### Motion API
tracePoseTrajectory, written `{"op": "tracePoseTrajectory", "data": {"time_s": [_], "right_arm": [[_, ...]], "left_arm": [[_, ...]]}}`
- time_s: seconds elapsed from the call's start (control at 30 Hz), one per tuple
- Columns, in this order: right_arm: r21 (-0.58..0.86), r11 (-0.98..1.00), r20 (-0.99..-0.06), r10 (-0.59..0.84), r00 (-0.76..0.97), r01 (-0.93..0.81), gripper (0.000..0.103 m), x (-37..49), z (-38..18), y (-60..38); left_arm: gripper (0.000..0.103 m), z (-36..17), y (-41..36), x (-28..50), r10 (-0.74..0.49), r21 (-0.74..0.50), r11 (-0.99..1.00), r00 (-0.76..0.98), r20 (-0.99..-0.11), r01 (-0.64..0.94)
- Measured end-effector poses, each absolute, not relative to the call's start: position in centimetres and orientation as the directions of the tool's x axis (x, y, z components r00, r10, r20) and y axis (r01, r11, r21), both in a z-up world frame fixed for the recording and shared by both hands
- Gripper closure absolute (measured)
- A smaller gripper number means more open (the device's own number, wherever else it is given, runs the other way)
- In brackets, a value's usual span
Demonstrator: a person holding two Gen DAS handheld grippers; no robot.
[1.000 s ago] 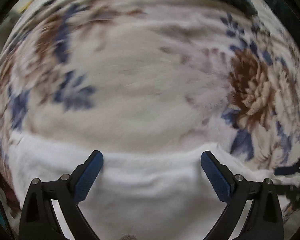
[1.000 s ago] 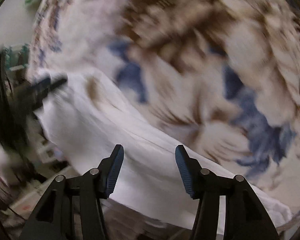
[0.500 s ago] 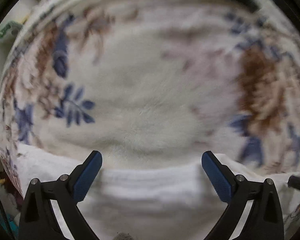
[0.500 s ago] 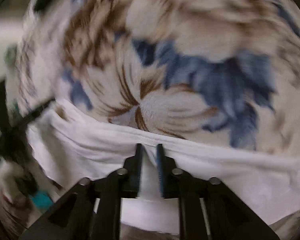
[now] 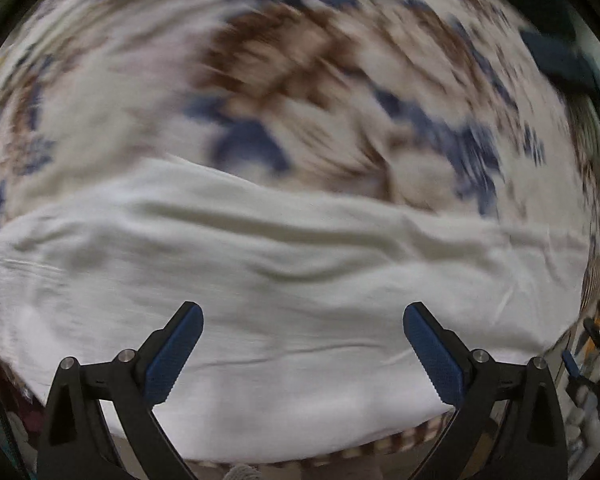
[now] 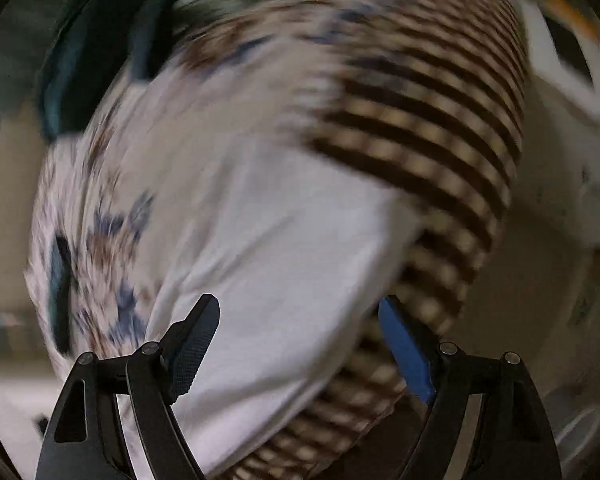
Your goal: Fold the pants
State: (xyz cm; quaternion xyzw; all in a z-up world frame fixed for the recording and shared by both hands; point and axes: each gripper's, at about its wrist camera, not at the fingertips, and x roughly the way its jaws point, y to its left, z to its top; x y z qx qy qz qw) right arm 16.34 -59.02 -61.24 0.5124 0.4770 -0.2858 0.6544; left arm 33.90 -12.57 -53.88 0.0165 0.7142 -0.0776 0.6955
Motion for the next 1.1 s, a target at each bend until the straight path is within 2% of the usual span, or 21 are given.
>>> {"op": "tracePoseTrajectory", "data": {"time_s": [0.07, 0.17, 0.27, 0.33, 0.47, 0.6, 0.7, 0.73, 0.83, 0.9, 0.97, 1.0, 1.03, 1.1], "right_arm": [[0.462, 0.229, -0.886, 0.159, 0.435, 0.857, 0.019, 14.6, -64.1, -60.6], [0.602, 0.116, -0.790, 0.227, 0.569, 0.790, 0.020, 14.2, -69.0, -61.3], [0.684, 0.041, -0.720, 0.193, 0.666, 0.728, 0.023, 14.9, -71.1, -60.0], [0.750, -0.004, -0.652, 0.162, 0.740, 0.662, 0.035, 14.8, -71.2, -59.9], [0.827, -0.041, -0.546, 0.176, 0.819, 0.560, 0.044, 13.7, -71.6, -60.4], [0.832, -0.007, -0.542, 0.203, 0.815, 0.555, 0.058, 13.7, -71.7, -61.2], [0.871, 0.038, -0.485, 0.233, 0.843, 0.491, 0.076, 13.8, -69.9, -61.1], [0.876, 0.070, -0.479, 0.248, 0.842, 0.477, 0.076, 14.6, -69.3, -60.9], [0.828, 0.148, -0.558, 0.307, 0.771, 0.541, 0.076, 17.3, -69.6, -60.5], [0.793, 0.095, -0.594, 0.339, 0.730, 0.601, 0.076, 18.4, -72.3, -60.7], [0.783, 0.032, -0.590, 0.354, 0.725, 0.621, 0.077, 18.8, -74.1, -60.9], [0.790, 0.028, -0.584, 0.339, 0.738, 0.612, 0.080, 18.8, -74.0, -60.9], [0.796, 0.046, -0.583, 0.327, 0.744, 0.603, 0.096, 18.8, -73.6, -60.8], [0.775, 0.094, -0.622, 0.285, 0.729, 0.625, 0.097, 18.4, -72.6, -60.8]], "left_arm": [[0.000, -55.8, -14.4, 33.6, -0.081, -0.090, 0.985, -0.065, -0.995, 0.147], [0.000, -58.6, -15.8, 33.4, -0.029, -0.044, 0.986, -0.093, -0.995, 0.161], [0.000, -60.6, -15.7, 33.9, -0.016, -0.036, 0.987, -0.130, -0.991, 0.158], [0.000, -61.1, -15.6, 34.3, -0.029, -0.051, 0.987, -0.148, -0.989, 0.150], [0.000, -61.2, -15.2, 34.9, -0.014, -0.038, 0.987, -0.154, -0.988, 0.158], [0.000, -61.3, -15.3, 35.0, 0.005, -0.015, 0.988, -0.130, -0.991, 0.151], [0.000, -61.2, -15.7, 34.3, 0.011, -0.007, 0.990, -0.125, -0.992, 0.144], [0.000, -61.3, -15.8, 34.1, 0.011, -0.007, 0.990, -0.124, -0.992, 0.144], [0.000, -61.2, -15.5, 34.0, 0.014, -0.004, 0.990, -0.127, -0.992, 0.140], [0.000, -61.4, -15.7, 34.0, 0.020, 0.002, 0.990, -0.130, -0.991, 0.141], [0.000, -61.4, -15.7, 34.2, 0.021, 0.002, 0.990, -0.135, -0.991, 0.140], [0.000, -61.4, -15.7, 34.2, 0.022, 0.003, 0.990, -0.138, -0.990, 0.141], [0.000, -61.5, -15.7, 34.4, 0.022, 0.002, 0.990, -0.141, -0.990, 0.142], [0.000, -61.9, -16.0, 34.8, 0.015, -0.008, 0.990, -0.155, -0.988, 0.144]]}}
